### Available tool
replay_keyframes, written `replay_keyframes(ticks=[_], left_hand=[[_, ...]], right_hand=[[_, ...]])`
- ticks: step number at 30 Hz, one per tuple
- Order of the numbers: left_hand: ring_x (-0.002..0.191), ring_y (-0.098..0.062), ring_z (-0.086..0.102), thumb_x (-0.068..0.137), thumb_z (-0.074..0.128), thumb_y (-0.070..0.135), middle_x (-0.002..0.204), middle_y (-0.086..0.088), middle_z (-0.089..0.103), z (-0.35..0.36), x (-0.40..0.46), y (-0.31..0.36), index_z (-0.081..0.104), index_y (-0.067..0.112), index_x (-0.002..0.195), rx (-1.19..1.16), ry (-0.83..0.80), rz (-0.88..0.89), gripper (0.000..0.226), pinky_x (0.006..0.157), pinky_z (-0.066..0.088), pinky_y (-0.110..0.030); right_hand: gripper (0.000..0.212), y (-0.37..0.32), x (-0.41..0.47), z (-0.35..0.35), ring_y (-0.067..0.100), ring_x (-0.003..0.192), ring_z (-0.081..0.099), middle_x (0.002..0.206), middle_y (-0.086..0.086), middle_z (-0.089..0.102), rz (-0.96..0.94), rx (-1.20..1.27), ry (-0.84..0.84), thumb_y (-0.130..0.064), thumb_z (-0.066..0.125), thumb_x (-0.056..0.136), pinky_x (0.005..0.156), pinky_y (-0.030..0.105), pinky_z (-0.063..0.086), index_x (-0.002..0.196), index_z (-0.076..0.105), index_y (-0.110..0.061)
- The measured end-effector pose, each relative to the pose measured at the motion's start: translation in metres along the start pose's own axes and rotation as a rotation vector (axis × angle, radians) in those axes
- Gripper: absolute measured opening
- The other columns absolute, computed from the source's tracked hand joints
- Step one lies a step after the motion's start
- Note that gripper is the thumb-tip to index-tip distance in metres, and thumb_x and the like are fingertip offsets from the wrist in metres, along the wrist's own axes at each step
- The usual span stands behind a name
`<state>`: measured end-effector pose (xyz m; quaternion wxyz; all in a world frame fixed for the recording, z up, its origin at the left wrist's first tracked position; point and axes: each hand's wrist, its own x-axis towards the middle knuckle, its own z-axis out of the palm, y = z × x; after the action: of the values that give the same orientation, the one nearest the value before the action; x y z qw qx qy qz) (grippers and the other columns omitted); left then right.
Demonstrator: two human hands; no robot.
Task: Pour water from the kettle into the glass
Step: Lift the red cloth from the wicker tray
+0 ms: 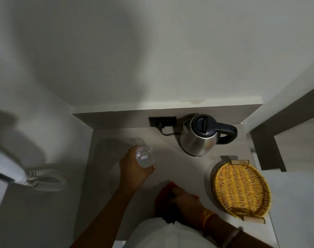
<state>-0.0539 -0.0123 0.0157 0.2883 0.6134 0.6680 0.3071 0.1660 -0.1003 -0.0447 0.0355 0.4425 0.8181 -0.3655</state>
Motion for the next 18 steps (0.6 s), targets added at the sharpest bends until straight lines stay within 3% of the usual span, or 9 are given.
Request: replay_keyframes(ticks=[3, 6, 7, 9, 11, 14, 18], left_hand=[[0.095, 0.019, 0.064, 0.056, 0.104, 0.027, 0.105, 0.035, 0.064, 0.015, -0.008, -0.002, 0.054, 0.058, 0.108, -0.002, -0.029, -0.023, 0.078, 0.085, 0.054, -0.011], [0.095, 0.014, 0.066, 0.054, 0.104, 0.035, 0.105, 0.032, 0.066, 0.028, -0.010, -0.009, 0.056, 0.050, 0.116, -0.008, -0.079, -0.076, 0.080, 0.086, 0.054, -0.010], [0.096, 0.010, 0.067, 0.054, 0.104, 0.039, 0.107, 0.028, 0.068, 0.032, -0.013, -0.013, 0.059, 0.045, 0.119, 0.000, -0.097, -0.093, 0.080, 0.087, 0.055, -0.012], [0.096, 0.005, 0.068, 0.054, 0.103, 0.042, 0.110, 0.024, 0.069, 0.040, -0.017, -0.016, 0.062, 0.038, 0.121, 0.021, -0.119, -0.094, 0.079, 0.089, 0.056, -0.014], [0.095, 0.014, 0.066, 0.054, 0.105, 0.035, 0.110, 0.030, 0.065, 0.045, -0.020, -0.014, 0.060, 0.041, 0.119, 0.025, -0.138, -0.069, 0.079, 0.089, 0.050, -0.005], [0.099, 0.028, 0.058, 0.054, 0.105, 0.030, 0.107, 0.040, 0.059, 0.051, -0.023, -0.009, 0.056, 0.044, 0.115, 0.017, -0.159, -0.041, 0.080, 0.087, 0.043, 0.004], [0.091, 0.020, 0.063, 0.055, 0.105, 0.031, 0.108, 0.029, 0.066, 0.059, -0.026, -0.015, 0.061, 0.039, 0.117, 0.019, -0.159, -0.044, 0.076, 0.089, 0.050, -0.005]], right_hand=[[0.041, 0.007, -0.029, -0.015, 0.026, 0.134, 0.044, 0.147, 0.000, 0.047, 0.221, 0.129, 0.177, -0.032, 0.062, 0.095, 0.113, 0.032, 0.038, 0.136, 0.062, -0.040], [0.041, 0.012, -0.057, -0.046, 0.013, 0.108, 0.055, 0.121, -0.005, 0.054, 0.376, 0.260, 0.472, -0.010, 0.070, 0.091, 0.091, 0.014, 0.045, 0.127, 0.070, -0.028], [0.041, 0.015, -0.069, -0.052, 0.010, 0.103, 0.054, 0.117, -0.003, 0.055, 0.428, 0.292, 0.564, -0.003, 0.071, 0.088, 0.086, 0.015, 0.047, 0.124, 0.071, -0.023], [0.047, 0.025, -0.087, -0.066, 0.018, 0.107, 0.048, 0.117, 0.005, 0.052, 0.539, 0.193, 0.736, 0.003, 0.075, 0.081, 0.089, 0.030, 0.050, 0.122, 0.071, -0.019], [0.051, 0.043, -0.101, -0.072, 0.027, 0.105, 0.047, 0.113, 0.007, 0.049, 0.662, 0.133, 0.838, 0.010, 0.073, 0.076, 0.089, 0.042, 0.049, 0.120, 0.073, -0.016], [0.052, 0.070, -0.117, -0.075, 0.042, 0.103, 0.050, 0.110, 0.017, 0.052, 0.825, 0.105, 0.844, 0.016, 0.066, 0.076, 0.091, 0.052, 0.053, 0.117, 0.074, -0.013], [0.051, 0.099, -0.118, -0.059, 0.046, 0.117, 0.050, 0.128, 0.022, 0.050, 0.952, 0.084, 0.622, 0.002, 0.070, 0.083, 0.099, 0.061, 0.052, 0.129, 0.069, -0.020]])
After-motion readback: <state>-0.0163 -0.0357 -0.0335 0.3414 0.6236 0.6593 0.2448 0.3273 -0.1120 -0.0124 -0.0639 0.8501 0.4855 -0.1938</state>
